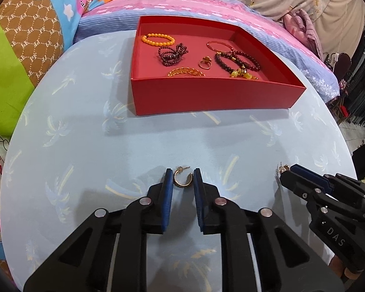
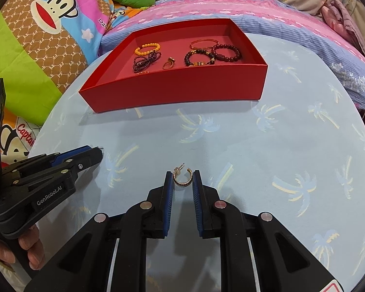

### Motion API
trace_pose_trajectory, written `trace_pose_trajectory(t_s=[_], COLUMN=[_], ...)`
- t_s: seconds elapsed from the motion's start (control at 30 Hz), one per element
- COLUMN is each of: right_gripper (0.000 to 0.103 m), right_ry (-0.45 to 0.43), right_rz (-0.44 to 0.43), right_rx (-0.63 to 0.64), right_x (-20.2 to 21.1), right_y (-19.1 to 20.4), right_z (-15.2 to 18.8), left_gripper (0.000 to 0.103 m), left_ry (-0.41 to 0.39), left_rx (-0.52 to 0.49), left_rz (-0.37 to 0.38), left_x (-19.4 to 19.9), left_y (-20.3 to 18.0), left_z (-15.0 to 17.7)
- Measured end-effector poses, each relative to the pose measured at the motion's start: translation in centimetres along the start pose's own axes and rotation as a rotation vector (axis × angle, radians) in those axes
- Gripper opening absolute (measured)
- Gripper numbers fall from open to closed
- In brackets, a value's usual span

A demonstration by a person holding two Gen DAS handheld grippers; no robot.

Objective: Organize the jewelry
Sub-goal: 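Close the right tool on one hoop earring while the left tool grasps the other, then carry both hoop earrings into the red box and open both tools to release them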

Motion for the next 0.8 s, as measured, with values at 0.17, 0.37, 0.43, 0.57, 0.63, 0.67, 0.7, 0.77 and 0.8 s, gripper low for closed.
trace_pose_trajectory(t_s=[0.17, 0.37, 0.43, 0.57, 0.63, 0.67, 0.7, 0.77, 0.8], right_gripper=[0.015, 0.015, 0.015, 0.015, 0.015, 0.015, 0.015, 0.015, 0.015], right_ry=[-0.007, -0.039, -0.061, -0.116, -0.138, -0.144, -0.153, -0.165, -0.169], right_rz=[-0.007, -0.034, -0.049, -0.065, -0.074, -0.077, -0.079, -0.075, -0.071], right_rx=[-0.004, 0.005, 0.008, 0.020, 0.022, 0.022, 0.024, 0.027, 0.027], right_x=[0.4, 1.6, 2.1, 2.9, 3.0, 2.9, 2.7, 2.1, 1.6], right_y=[-0.1, 0.7, 1.3, 2.4, 2.9, 3.1, 3.4, 3.8, 4.0], right_z=[-0.3, -2.1, -3.6, -7.2, -9.5, -10.5, -11.8, -13.7, -14.9], left_gripper=[0.016, 0.016, 0.016, 0.017, 0.017, 0.017, 0.017, 0.017, 0.017], left_ry=[-0.009, -0.052, -0.076, -0.122, -0.137, -0.143, -0.150, -0.157, -0.157], left_rx=[-0.002, -0.011, -0.016, -0.026, -0.023, -0.022, -0.024, -0.024, -0.022], left_rz=[0.021, 0.036, 0.038, 0.046, 0.050, 0.050, 0.047, 0.052, 0.051], left_x=[0.6, 2.3, 2.8, 3.3, 3.1, 3.0, 2.6, 1.9, 1.6], left_y=[-0.4, -0.9, -0.9, -0.8, -0.4, -0.2, 0.1, 0.7, 1.0], left_z=[-0.3, -2.8, -4.2, -8.3, -10.2, -11.0, -12.3, -14.2, -14.8])
Point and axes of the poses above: each gripper's, at about its wrist camera, not at the fingertips, and x roughly against the way its jaws point, y to its left, z to its underside, the point moved 6 cm from there along -x, roughly the way its jaws point, and after that the axes turned 13 degrees about -x, right-handed, at the moved point
